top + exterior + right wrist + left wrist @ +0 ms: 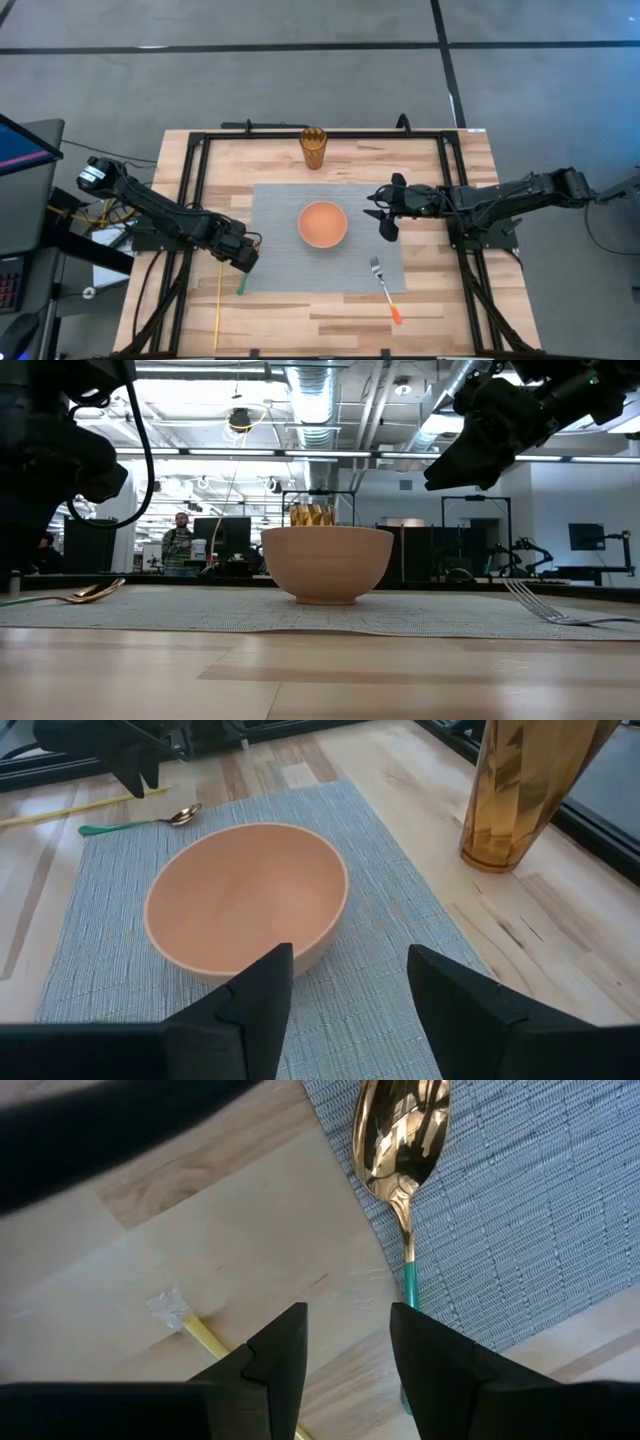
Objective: Pick & Place Utensil
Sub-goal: Put the green spoon into the orange bowl on the gray mat
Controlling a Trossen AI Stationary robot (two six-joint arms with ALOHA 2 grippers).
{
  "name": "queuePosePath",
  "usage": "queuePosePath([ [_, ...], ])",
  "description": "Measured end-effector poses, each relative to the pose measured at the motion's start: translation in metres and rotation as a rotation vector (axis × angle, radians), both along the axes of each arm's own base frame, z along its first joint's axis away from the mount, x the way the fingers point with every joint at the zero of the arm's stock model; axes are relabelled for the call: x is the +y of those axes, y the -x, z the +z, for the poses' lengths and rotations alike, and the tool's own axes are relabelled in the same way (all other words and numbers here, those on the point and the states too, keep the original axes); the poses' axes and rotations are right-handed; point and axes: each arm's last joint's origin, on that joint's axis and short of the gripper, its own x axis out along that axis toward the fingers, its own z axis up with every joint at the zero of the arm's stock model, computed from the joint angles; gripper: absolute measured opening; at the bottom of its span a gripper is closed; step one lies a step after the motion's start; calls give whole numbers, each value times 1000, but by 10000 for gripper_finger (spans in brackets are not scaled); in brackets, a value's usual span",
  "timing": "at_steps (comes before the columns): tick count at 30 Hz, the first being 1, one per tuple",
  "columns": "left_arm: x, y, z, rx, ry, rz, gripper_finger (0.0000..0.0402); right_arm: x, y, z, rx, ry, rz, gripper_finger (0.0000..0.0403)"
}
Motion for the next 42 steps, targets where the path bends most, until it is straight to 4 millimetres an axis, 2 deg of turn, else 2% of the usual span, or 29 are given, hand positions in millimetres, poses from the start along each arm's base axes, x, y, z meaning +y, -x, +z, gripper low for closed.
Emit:
queuePosePath([
  [14, -2, -3, 1, -18, 38, 59, 146, 0, 0, 0, 0, 0, 0, 194],
  [20, 0, -5, 1, 5, 112, 104, 146, 0, 0, 0, -4, 0, 0, 191],
  [31, 1, -13, 2, -51, 138, 122, 146, 0, 0, 0, -3, 0, -1, 189],
  [42, -3, -22, -19, 20, 107, 127, 146, 0, 0, 0, -2, 0, -1, 189],
])
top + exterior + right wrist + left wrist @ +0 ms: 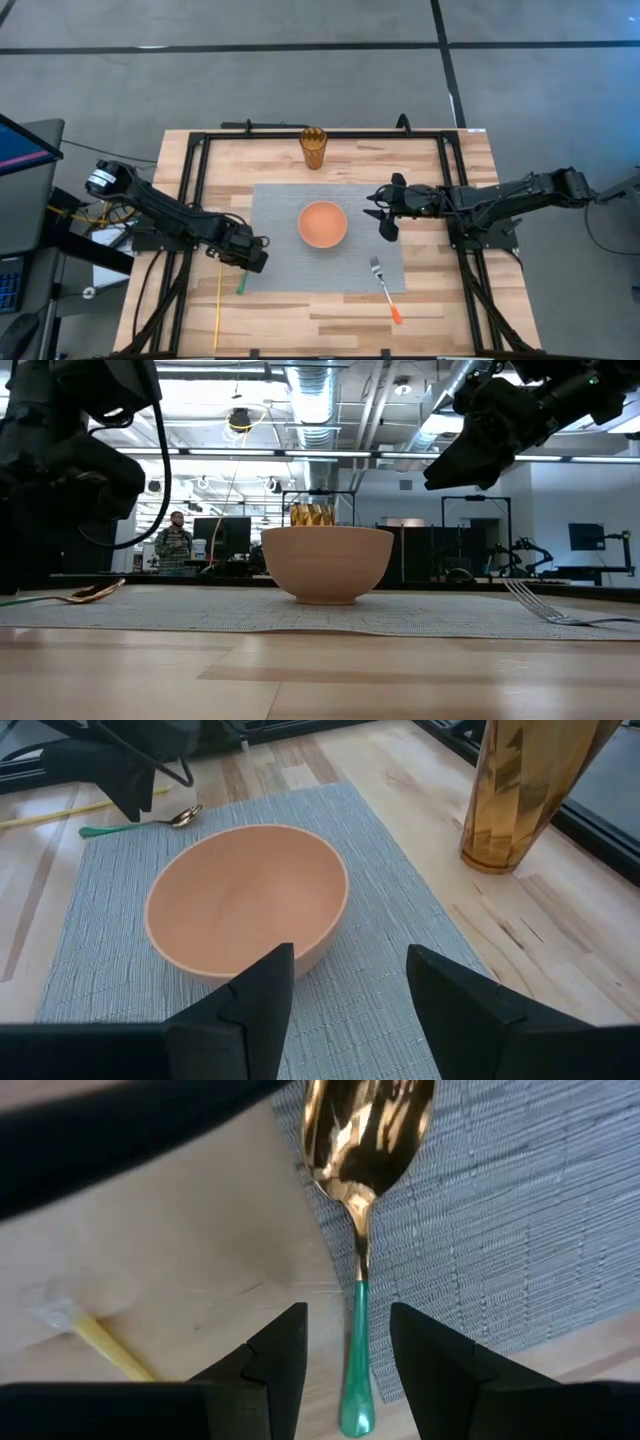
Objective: Pick & Place Utensil
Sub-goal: Put the green spoon into the orange bowl on the gray mat
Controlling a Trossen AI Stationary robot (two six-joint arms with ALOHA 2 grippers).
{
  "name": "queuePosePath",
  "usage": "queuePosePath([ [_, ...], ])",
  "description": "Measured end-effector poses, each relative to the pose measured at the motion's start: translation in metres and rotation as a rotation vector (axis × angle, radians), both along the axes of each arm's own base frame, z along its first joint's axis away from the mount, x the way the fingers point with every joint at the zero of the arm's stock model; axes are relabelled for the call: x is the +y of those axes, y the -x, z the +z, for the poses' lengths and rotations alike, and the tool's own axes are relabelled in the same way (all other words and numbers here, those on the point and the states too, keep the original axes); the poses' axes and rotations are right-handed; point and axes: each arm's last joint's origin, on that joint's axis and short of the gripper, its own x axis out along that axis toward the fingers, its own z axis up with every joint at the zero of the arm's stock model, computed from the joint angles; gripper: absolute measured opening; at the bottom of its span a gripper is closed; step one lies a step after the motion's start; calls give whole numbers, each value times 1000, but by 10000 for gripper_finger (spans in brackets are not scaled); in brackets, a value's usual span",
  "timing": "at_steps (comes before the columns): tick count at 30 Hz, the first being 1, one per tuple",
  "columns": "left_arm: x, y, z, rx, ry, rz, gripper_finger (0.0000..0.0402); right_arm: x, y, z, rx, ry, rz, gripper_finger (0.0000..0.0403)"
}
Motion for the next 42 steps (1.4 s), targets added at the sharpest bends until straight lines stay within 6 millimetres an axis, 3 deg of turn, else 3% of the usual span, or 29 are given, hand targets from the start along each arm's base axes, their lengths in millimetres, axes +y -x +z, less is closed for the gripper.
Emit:
queuePosePath([
  [20, 1, -4, -5, -16, -38, -17, 144, 0, 0, 0, 0, 0, 0, 188],
  [42, 1, -9, -15, -4, -95, -35, 94, 0, 0, 0, 0, 0, 0, 187],
])
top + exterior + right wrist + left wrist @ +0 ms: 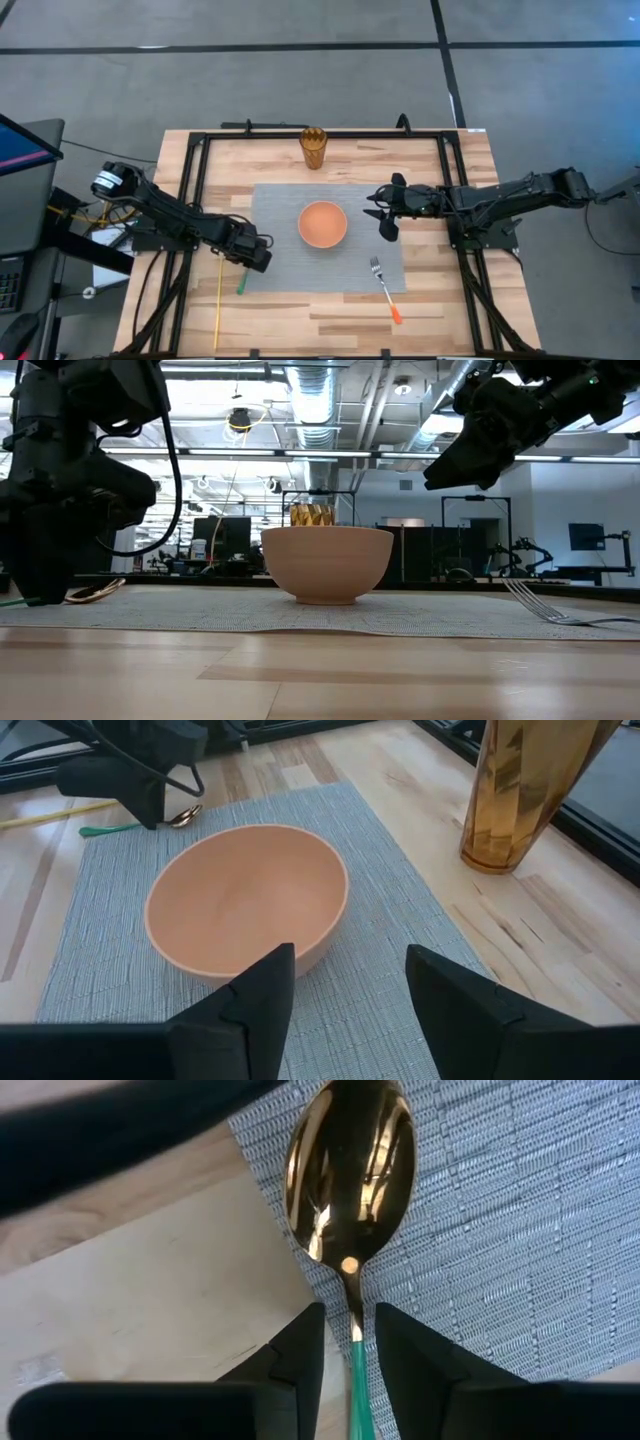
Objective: Pick & Place Utensil
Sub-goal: Put the green spoon into the orange bowl on the gray mat
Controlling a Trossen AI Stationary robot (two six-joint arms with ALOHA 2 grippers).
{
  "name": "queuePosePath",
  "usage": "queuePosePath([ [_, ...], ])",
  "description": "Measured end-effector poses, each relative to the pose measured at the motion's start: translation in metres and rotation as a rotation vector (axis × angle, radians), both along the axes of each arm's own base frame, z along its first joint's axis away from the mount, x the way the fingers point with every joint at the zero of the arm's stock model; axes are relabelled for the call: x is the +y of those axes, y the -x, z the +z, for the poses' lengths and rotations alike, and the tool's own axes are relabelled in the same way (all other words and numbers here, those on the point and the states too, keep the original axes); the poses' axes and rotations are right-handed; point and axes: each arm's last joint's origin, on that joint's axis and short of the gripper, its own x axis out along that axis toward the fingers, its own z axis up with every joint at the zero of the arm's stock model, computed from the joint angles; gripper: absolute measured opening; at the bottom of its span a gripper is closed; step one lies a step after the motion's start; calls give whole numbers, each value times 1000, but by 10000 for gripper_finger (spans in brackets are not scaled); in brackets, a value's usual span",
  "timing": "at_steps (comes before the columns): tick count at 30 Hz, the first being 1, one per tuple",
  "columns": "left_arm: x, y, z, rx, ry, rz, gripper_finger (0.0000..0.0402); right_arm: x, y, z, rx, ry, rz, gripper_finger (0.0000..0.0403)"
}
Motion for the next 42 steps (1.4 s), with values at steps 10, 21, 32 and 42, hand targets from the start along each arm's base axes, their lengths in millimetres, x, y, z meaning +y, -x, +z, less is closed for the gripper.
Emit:
queuePosePath([
  [10, 1, 4, 5, -20, 8, -3, 33, 0, 0, 0, 0, 0, 0, 186],
  [21, 6, 6, 31, -157, 62, 13, 11, 0, 0, 0, 0, 0, 0, 186],
  [32, 26, 4, 77, -553, -53, 71, 11, 0, 0, 0, 0, 0, 0, 185],
  [42, 48, -34, 108, -832, -119, -90, 12, 0, -1, 3, -32, 1, 1, 185],
])
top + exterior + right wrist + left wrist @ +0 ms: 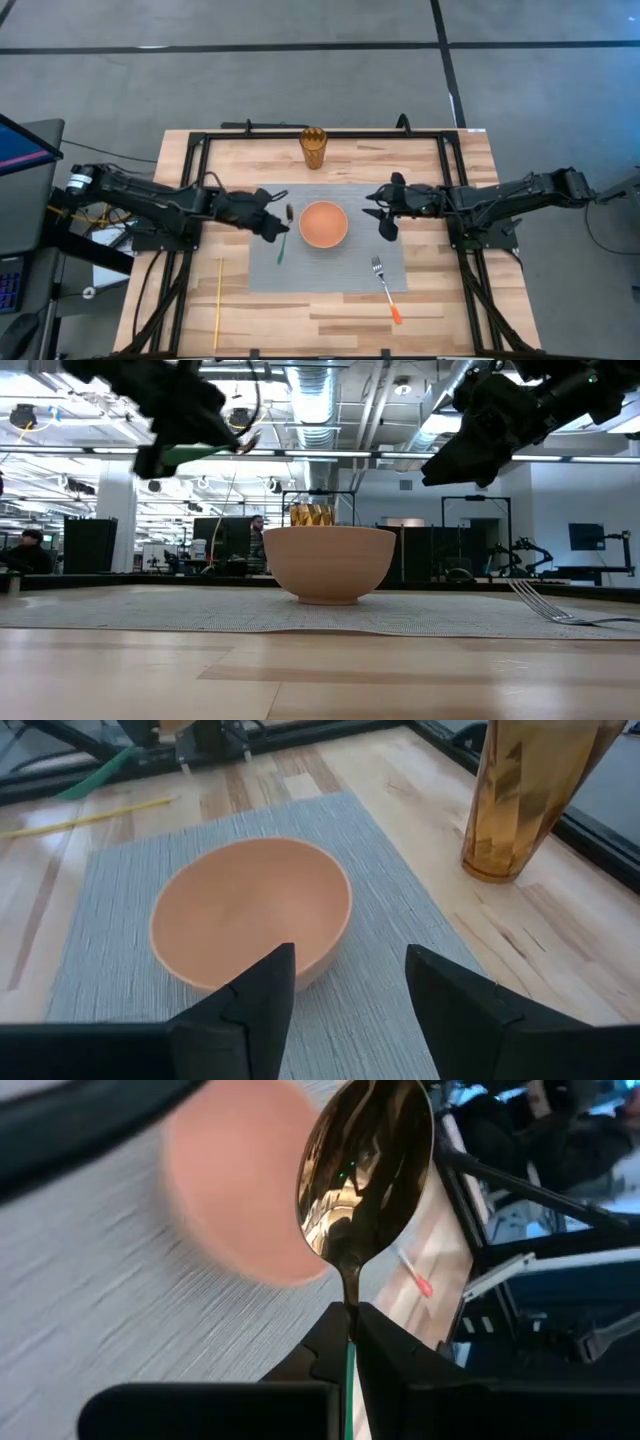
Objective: Pick & Place Utensil
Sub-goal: Put the green spoon into the orange bowl on the gray mat
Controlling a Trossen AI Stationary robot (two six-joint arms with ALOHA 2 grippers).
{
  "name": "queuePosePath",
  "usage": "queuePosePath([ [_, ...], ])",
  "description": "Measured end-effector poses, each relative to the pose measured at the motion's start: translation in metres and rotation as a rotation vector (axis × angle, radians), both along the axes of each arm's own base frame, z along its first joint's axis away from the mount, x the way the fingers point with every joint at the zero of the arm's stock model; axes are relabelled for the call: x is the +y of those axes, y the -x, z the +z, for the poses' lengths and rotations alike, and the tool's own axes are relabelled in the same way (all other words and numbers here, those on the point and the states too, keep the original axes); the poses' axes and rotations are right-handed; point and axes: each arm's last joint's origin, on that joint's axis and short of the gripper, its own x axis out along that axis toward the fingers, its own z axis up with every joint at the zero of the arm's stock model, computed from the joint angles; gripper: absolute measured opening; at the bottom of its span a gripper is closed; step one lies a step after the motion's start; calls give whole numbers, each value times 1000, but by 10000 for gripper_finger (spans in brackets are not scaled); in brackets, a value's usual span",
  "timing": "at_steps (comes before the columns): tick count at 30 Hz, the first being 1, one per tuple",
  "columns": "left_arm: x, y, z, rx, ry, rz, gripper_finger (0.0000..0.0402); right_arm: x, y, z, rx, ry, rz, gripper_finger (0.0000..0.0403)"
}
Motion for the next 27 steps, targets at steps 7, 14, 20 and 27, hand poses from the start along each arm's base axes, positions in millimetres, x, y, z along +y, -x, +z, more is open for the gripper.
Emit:
queuePosePath([
  [7, 5, -45, 24, -48, -117, -209, 12, 0, -1, 2, -20, 4, 1, 187],
  [14, 20, -69, 10, 7, -89, -268, 16, 0, -1, 2, 8, 132, 42, 181],
  [20, 35, -77, -7, 66, 58, -287, 21, 0, -1, 3, 14, 162, 55, 168],
  [27, 45, -82, -25, 156, 381, -354, 18, 0, -2, 6, -20, 161, 52, 157],
])
